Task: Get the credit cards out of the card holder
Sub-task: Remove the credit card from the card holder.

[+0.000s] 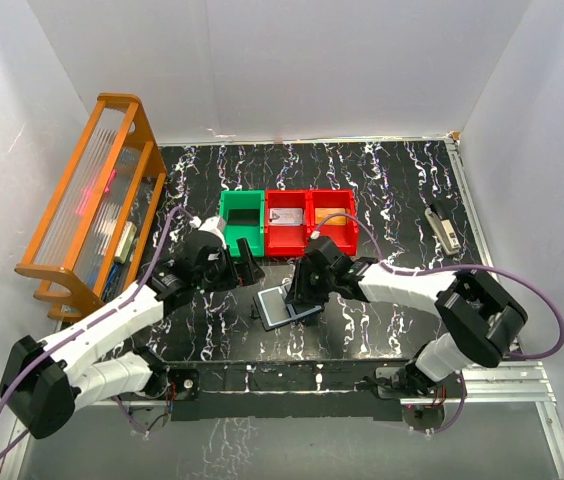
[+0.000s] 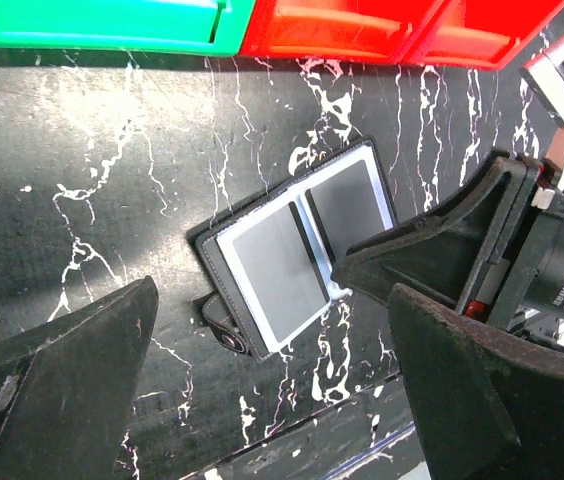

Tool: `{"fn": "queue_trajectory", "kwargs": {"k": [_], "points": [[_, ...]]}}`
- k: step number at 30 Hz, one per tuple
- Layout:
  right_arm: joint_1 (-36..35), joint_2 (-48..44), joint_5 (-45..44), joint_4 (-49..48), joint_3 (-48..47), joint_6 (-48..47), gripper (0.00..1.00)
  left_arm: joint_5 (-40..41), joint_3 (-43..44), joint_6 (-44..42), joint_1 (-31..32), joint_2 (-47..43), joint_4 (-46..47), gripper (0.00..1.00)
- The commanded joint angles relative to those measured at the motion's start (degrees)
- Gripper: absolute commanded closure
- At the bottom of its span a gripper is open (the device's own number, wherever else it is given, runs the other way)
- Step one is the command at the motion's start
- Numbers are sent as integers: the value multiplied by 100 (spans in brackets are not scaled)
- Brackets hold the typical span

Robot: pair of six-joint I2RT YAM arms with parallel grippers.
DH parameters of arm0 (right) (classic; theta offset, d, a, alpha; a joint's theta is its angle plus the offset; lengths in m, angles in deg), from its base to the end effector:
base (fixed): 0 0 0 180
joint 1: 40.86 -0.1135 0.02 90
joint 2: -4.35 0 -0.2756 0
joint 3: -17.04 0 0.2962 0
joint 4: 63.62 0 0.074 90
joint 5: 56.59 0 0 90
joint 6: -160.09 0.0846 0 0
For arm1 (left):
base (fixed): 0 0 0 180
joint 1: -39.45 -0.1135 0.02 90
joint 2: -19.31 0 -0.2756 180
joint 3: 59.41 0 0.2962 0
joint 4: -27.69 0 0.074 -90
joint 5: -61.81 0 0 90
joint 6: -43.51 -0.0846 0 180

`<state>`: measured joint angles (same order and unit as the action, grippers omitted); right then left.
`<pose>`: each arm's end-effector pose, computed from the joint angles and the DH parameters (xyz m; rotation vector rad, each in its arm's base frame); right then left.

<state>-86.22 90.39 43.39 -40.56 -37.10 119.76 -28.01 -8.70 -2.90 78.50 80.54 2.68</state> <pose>0.2304 0.2542 0.1031 0.0276 2.7434 0.8002 0.2391 -0.1936 0.2088 -0.0933 2.3072 -0.7820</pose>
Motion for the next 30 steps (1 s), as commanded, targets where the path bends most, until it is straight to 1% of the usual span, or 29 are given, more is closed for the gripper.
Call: {"fn": "queue_trajectory", "kwargs": {"k": [1,4,6,8,14,19,21,25,30], "points": [[1,-417,-299,-373,36,223,69,451,-99,218,-59,-376,6,1],[1,-556,-423,-354,36,253,68,309,-89,108,-71,-433,-83,2],[2,-573,-472,-306,20,256,67,63,-37,61,-71,-388,-124,2],[2,-486,-487,-223,-26,238,67,-153,6,19,-66,-289,-110,5],[2,-193,-419,-4,-166,227,67,-766,520,-359,-60,544,-262,12],[1,-66,-333,58,-218,132,66,-968,687,-368,-38,1103,-302,14],[1,-20,-295,77,-223,139,66,-1087,785,-380,-30,1341,-416,16],[2,-6,-198,20,-209,109,66,-1192,786,-425,4,1585,-419,17],[1,54,-74,57,-346,-57,67,-1205,853,-493,15,1819,-553,25]]}}
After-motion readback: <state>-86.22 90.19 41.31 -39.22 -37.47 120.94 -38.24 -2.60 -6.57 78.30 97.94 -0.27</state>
